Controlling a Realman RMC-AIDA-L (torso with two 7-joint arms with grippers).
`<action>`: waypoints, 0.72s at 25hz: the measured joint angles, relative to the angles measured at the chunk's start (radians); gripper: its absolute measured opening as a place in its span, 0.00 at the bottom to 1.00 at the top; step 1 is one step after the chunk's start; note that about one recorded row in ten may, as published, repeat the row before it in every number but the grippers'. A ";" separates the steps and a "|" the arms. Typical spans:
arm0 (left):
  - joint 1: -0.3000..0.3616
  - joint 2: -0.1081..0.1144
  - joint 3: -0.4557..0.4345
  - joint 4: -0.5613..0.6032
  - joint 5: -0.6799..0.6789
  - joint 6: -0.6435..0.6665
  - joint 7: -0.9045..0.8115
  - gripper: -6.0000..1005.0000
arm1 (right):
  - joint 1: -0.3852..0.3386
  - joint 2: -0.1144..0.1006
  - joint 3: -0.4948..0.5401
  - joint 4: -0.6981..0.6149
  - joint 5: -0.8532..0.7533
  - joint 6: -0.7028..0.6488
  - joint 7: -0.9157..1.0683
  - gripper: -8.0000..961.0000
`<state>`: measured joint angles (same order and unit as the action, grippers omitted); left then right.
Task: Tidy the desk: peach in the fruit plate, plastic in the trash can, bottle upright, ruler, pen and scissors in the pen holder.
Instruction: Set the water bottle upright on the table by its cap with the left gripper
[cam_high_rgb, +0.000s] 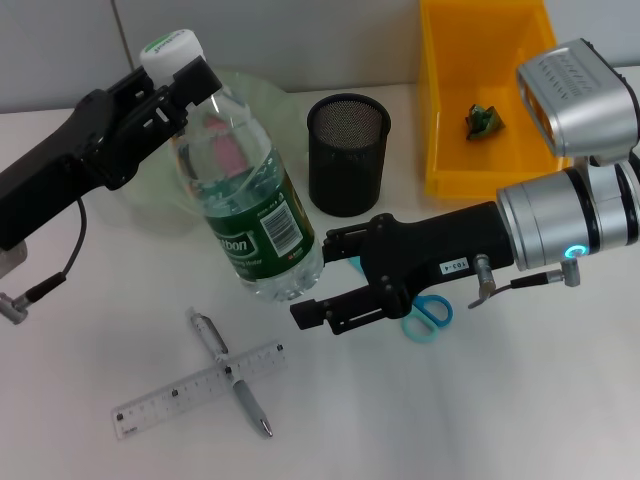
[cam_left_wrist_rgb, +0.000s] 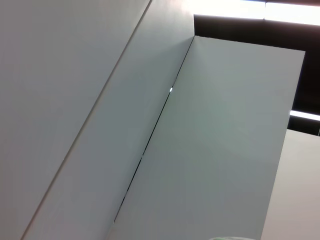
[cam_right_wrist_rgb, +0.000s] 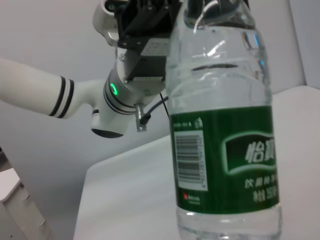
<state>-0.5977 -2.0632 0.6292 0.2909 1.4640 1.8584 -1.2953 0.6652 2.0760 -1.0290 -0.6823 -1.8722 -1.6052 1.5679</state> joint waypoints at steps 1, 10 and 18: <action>0.002 0.000 0.000 0.003 0.000 -0.001 0.000 0.44 | -0.003 0.000 0.000 0.000 0.000 0.003 -0.001 0.80; 0.051 0.002 -0.005 0.048 0.003 -0.036 0.084 0.44 | -0.042 0.002 0.003 0.006 0.003 0.056 -0.032 0.80; 0.094 0.002 -0.011 0.057 0.008 -0.133 0.210 0.44 | -0.052 0.003 0.011 0.043 0.013 0.095 -0.102 0.80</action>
<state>-0.5037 -2.0607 0.6178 0.3482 1.4723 1.7256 -1.0853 0.6134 2.0794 -1.0180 -0.6389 -1.8595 -1.5101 1.4659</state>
